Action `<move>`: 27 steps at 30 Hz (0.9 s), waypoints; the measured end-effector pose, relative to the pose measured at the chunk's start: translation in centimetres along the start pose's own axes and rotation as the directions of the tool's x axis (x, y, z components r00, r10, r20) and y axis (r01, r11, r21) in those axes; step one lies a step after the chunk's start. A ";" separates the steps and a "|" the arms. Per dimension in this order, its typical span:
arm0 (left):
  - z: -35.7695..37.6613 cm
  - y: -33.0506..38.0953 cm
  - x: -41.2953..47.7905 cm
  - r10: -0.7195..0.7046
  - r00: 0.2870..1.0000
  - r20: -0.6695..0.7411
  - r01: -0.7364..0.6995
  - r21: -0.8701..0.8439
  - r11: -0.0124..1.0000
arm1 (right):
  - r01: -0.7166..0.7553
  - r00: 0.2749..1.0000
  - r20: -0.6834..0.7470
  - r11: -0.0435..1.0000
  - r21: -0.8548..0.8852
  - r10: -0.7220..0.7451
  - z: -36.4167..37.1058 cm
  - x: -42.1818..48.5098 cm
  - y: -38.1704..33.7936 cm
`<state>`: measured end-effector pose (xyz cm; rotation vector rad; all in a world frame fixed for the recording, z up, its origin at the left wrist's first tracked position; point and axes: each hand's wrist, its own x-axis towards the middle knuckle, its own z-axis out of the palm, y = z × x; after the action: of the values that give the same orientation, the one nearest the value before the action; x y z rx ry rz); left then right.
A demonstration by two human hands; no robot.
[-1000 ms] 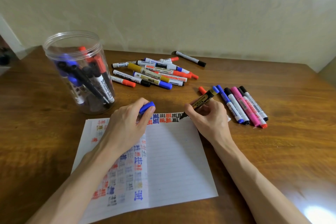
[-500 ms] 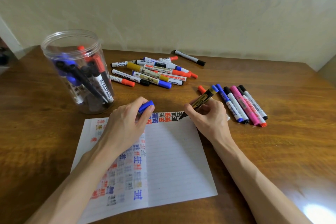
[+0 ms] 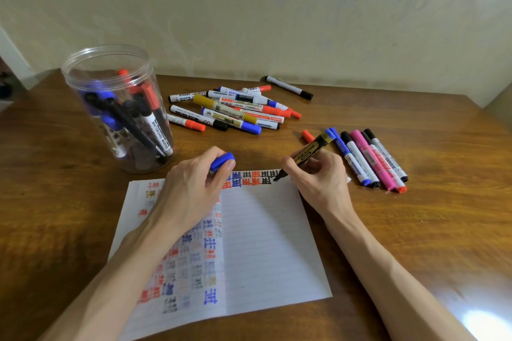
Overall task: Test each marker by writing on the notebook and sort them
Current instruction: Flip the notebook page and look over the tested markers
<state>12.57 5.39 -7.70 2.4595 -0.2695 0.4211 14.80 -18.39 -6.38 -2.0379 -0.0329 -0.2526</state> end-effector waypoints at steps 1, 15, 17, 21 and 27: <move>0.0 0.0 0.0 0.002 1.000 -0.002 -0.002 0.003 1.000 | 0.001 1.000 0.006 1.000 -0.005 -0.001 0.0 0.0 -0.1; 0.0 0.1 0.0 0.000 1.000 0.004 0.000 -0.005 1.000 | 0.010 0.999 -0.048 1.000 -0.024 -0.011 -0.2 -0.1 0.2; -0.1 0.1 0.0 -0.001 1.000 0.004 0.001 -0.005 1.000 | 0.003 0.999 -0.040 1.000 -0.007 -0.004 -0.1 0.0 0.2; -0.1 0.1 0.0 -0.003 1.000 0.005 0.003 -0.005 1.000 | -0.014 1.000 -0.013 1.000 -0.006 0.014 0.0 0.0 0.1; -0.1 0.1 0.0 -0.002 1.000 0.010 0.002 -0.010 1.000 | -0.020 1.000 -0.005 1.000 -0.014 0.020 0.0 0.0 -0.1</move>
<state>12.51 5.39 -7.53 2.4526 -0.2723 0.4064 14.76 -18.28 -6.28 -2.0502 -0.0074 -0.2458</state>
